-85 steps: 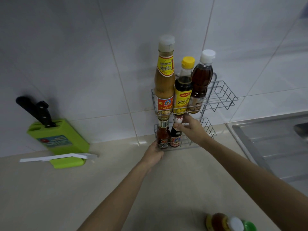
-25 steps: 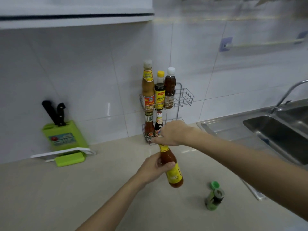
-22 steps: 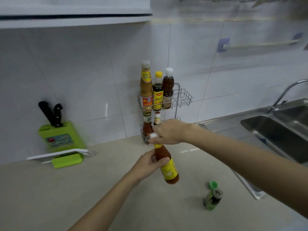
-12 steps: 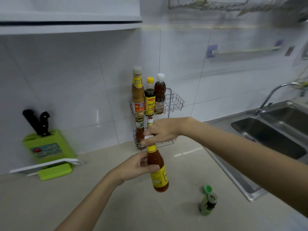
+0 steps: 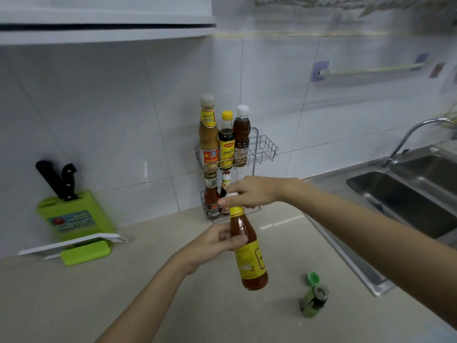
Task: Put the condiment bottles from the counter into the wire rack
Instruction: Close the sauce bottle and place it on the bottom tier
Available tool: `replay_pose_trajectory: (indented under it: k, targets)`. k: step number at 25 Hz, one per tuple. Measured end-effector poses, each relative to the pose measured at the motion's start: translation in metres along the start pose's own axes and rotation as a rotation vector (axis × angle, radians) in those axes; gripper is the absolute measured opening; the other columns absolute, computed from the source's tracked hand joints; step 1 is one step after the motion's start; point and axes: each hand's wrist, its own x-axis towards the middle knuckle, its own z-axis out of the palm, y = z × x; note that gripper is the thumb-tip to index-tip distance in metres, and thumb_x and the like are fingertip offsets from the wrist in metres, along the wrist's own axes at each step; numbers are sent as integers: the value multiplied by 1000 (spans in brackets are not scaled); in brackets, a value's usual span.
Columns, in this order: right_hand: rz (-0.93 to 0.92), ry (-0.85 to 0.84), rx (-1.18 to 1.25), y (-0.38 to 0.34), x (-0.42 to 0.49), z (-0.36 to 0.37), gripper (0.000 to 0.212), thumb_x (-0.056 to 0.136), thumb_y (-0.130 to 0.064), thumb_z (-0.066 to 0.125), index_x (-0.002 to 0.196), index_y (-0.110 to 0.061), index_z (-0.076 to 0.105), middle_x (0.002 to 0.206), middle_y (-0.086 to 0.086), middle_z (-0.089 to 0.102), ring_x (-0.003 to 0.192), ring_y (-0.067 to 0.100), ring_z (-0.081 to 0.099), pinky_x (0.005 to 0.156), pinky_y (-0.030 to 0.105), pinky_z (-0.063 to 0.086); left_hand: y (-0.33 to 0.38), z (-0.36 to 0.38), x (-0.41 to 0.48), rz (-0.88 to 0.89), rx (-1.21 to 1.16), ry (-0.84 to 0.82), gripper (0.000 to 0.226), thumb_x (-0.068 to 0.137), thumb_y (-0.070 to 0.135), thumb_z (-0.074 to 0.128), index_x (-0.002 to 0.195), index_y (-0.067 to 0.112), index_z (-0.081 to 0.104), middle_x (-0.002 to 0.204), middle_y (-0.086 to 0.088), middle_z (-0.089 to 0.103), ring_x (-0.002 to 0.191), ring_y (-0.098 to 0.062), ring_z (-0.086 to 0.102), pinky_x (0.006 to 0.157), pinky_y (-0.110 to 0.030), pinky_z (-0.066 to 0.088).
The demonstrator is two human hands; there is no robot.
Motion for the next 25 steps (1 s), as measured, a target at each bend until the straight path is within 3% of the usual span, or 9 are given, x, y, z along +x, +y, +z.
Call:
replay_pose_trajectory:
  k: [3, 5, 7, 10, 13, 16, 19, 23, 25]
  targets:
    - [-7, 110, -143, -5, 6, -3, 54, 93, -57, 39, 71, -11, 58, 67, 4, 57, 70, 22, 57, 69, 36, 44, 8, -7, -3, 22, -19, -25, 25, 90, 21, 60, 115, 18, 64, 109, 8, 72, 105, -3, 66, 87, -17, 52]
    - [118, 88, -347, -4, 12, -4, 65, 87, -65, 29, 73, -10, 61, 68, 6, 58, 74, 27, 56, 64, 33, 41, 2, -5, -3, 20, -128, 14, 36, 88, 29, 62, 122, 19, 61, 117, 0, 71, 110, -13, 66, 94, -25, 53]
    - [331, 15, -386, 0, 15, -4, 67, 83, -67, 25, 74, -11, 61, 65, 6, 61, 75, 27, 61, 66, 31, 39, -5, 0, -3, -34, -292, 46, 44, 87, 38, 63, 125, 17, 58, 117, -12, 69, 106, -23, 67, 96, -34, 52]
    - [448, -18, -225, 3, 12, -3, 59, 89, -66, 30, 63, -18, 50, 56, -1, 53, 69, 22, 66, 74, 32, 44, -4, -1, -5, -116, -386, 95, 49, 88, 45, 53, 125, 13, 55, 103, -14, 72, 89, -21, 69, 80, -32, 56]
    - [296, 5, 96, 9, 8, 3, 58, 91, -66, 31, 69, -17, 51, 63, 0, 55, 60, 17, 56, 67, 30, 47, -7, -8, -7, -159, -474, 158, 52, 92, 50, 43, 123, 12, 58, 96, -12, 73, 75, -17, 68, 65, -28, 55]
    - [166, 91, 265, 14, 5, 4, 43, 97, -55, 30, 72, -25, 48, 68, -3, 49, 59, 11, 46, 59, 24, 40, -10, -14, -8, -191, -616, 156, 64, 86, 59, 46, 122, 9, 60, 96, -13, 70, 75, -21, 64, 70, -32, 48]
    - [172, 90, 413, 17, 10, 3, 50, 96, -54, 35, 65, -16, 44, 59, -1, 41, 53, 13, 38, 56, 26, 35, -11, -13, -9, -169, -565, 120, 64, 87, 60, 43, 124, 10, 59, 97, -12, 70, 78, -20, 64, 73, -33, 48]
    - [266, 55, 515, 21, 14, 0, 47, 91, -51, 47, 62, -14, 45, 55, 1, 37, 50, 15, 34, 53, 27, 31, -5, -1, -10, -105, -428, 144, 52, 93, 53, 37, 124, 15, 56, 96, -9, 73, 80, -15, 68, 66, -26, 55]
    - [365, 24, 416, 22, 13, 2, 48, 90, -52, 47, 63, -13, 48, 55, 3, 40, 49, 18, 37, 54, 27, 34, -6, 7, -9, -87, -357, 140, 51, 90, 52, 40, 126, 18, 53, 96, -8, 74, 82, -14, 70, 70, -27, 56]
